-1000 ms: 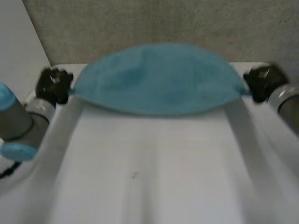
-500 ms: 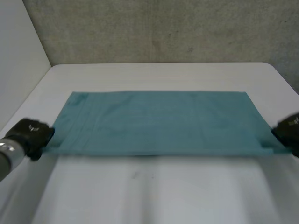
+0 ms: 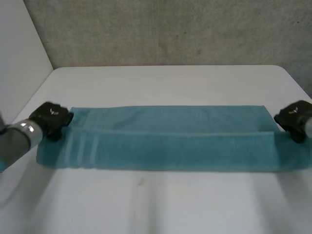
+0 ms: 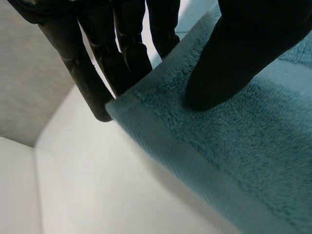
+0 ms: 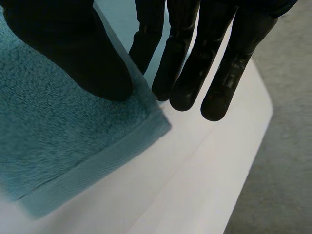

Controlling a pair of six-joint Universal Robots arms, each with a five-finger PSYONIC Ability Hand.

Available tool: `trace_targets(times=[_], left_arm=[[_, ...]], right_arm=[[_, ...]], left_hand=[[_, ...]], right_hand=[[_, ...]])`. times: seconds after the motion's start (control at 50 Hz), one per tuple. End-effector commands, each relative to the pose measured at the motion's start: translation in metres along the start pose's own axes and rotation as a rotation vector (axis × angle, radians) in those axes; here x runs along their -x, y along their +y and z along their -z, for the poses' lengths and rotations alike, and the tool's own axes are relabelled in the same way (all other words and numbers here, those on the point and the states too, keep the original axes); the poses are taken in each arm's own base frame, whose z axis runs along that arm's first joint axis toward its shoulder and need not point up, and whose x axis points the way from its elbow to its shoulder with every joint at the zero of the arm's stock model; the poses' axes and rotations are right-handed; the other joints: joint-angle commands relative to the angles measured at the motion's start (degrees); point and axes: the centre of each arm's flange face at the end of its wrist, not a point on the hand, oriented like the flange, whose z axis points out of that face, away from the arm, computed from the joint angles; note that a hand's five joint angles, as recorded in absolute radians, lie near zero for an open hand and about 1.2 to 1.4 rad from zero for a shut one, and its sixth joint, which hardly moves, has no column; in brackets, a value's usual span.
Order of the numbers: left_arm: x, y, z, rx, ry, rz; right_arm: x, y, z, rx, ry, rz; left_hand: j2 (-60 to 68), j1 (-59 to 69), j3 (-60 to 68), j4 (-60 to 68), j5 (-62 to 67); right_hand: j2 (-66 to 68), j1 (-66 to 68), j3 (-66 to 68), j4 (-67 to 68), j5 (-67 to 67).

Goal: Fold the laundry

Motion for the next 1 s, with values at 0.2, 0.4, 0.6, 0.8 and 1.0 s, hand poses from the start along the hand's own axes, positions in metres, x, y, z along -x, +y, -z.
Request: trace_targets(times=[0.2,0.4,0.6,0.8,1.0], left_arm=[[0.027,-0.019,-0.118,-0.259,-0.302,-0.092],[0.016,-0.014,-0.132,-0.315,-0.300,-0.112],[0.009,-0.034,-0.114,-0.437,-0.362,-0.158],[0.010,-0.056,-0.055,-0.435,-0.364,-0.140],[-0.002,-0.062,0.012,-0.434,-0.333,0.029]], right_arm=[[-0.011,-0.039,-0.108,-0.218,0.304,0.006],[-0.001,-0.057,-0.130,-0.318,0.390,0.027],[0.001,-0.063,-0.111,-0.303,0.398,-0.095],[-0.029,-0.091,-0.034,-0.428,0.352,-0.266],[-0.031,-0.053,0.001,-0.276,0.193,-0.371]], left_hand=[[11.2,15.6,11.6,11.5,14.1],[4.4,8.8,4.8,4.7,7.3],[-58.6,-54.2,-58.2,-58.3,-55.7],[-58.6,-54.2,-58.2,-58.3,-55.7],[-58.6,-54.2,-58.2,-58.3,-55.7]], right_hand=[[12.5,24.3,11.9,11.6,13.1],[-43.0,-31.2,-43.6,-43.9,-42.4],[-57.5,-45.7,-58.1,-58.4,-56.9],[-57.5,-45.7,-58.1,-58.4,-56.9],[-57.5,-45.7,-58.1,-58.4,-56.9]])
